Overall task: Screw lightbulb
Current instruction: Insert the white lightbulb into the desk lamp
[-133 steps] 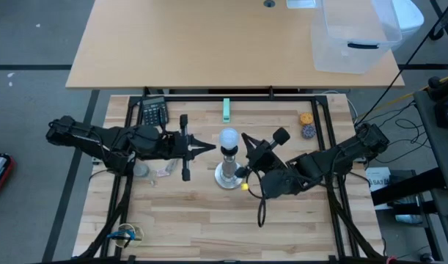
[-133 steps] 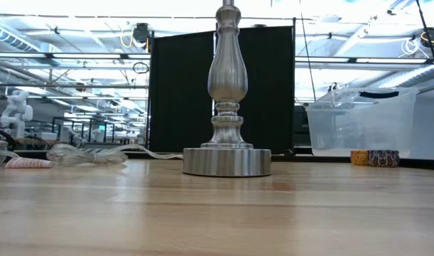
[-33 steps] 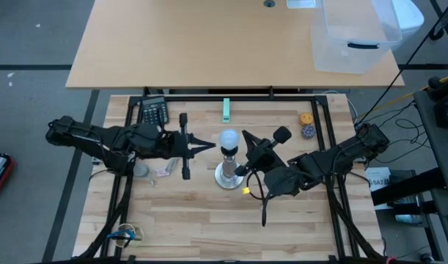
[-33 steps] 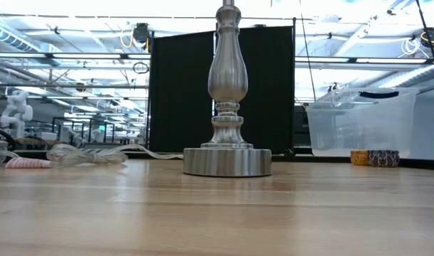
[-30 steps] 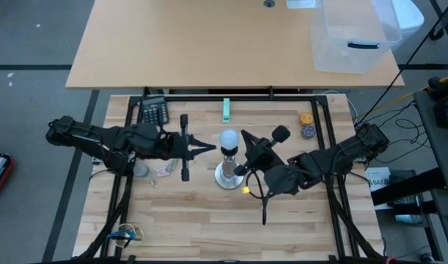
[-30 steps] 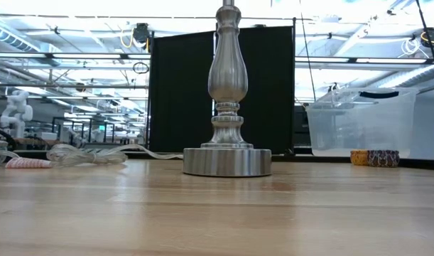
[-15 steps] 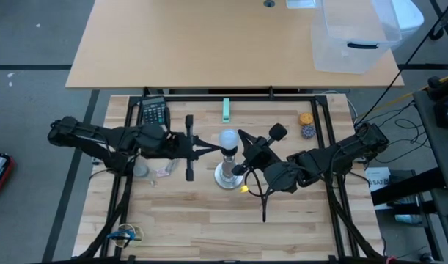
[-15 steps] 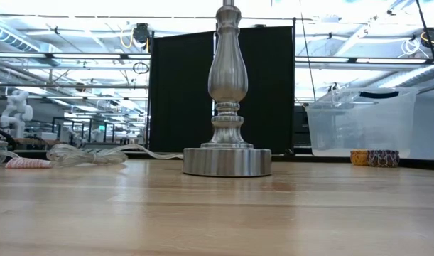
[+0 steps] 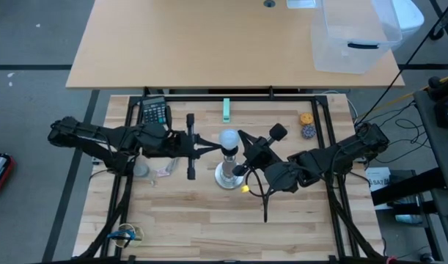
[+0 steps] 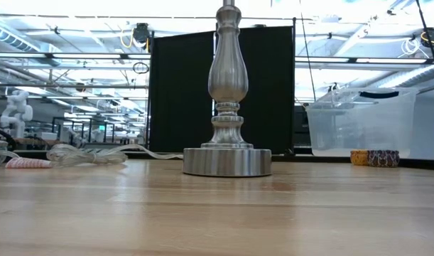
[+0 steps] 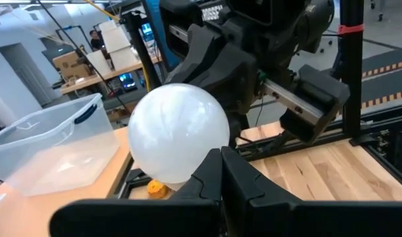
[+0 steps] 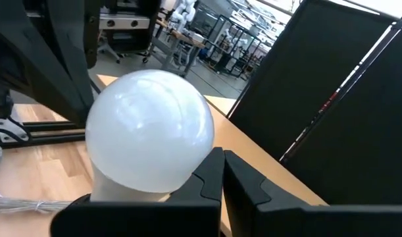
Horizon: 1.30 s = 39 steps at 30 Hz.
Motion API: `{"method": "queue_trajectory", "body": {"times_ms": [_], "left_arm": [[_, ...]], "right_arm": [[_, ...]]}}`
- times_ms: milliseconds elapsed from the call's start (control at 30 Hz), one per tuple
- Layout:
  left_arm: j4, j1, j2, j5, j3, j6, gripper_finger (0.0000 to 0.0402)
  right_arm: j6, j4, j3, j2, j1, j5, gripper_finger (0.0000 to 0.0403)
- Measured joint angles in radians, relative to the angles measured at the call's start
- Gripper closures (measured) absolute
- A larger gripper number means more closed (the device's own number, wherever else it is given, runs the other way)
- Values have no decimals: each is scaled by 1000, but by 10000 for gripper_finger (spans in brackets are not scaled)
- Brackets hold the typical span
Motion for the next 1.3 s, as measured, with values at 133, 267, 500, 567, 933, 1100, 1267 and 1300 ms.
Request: {"method": "queue_trajectory", "body": {"times_ms": [133, 267, 500, 567, 933, 1100, 1267, 1300], "left_arm": [[-3, 5, 0, 1, 0, 0, 401], [-9, 17, 0, 1, 0, 0, 401], [-15, 32, 0, -4, 0, -1, 401], [-15, 35, -1, -11, 0, -1, 401], [-3, 78, 1, -11, 0, -22, 401], [-6, 95, 2, 1, 0, -39, 401], [-39, 85, -2, 0, 0, -55, 401], [-42, 76, -5, 0, 0, -55, 401]], "right_arm": [[11, -1, 0, 0, 16, 2, 403], [11, -3, 0, -1, 32, 15, 403], [30, -5, 0, -2, 53, 16, 403], [33, -5, 0, -2, 59, 15, 403], [59, -7, 0, 2, 90, -33, 403], [66, -16, 0, 2, 98, -43, 403], [105, -65, 0, 2, 112, -32, 403], [118, -78, 0, 2, 114, -32, 403]]}}
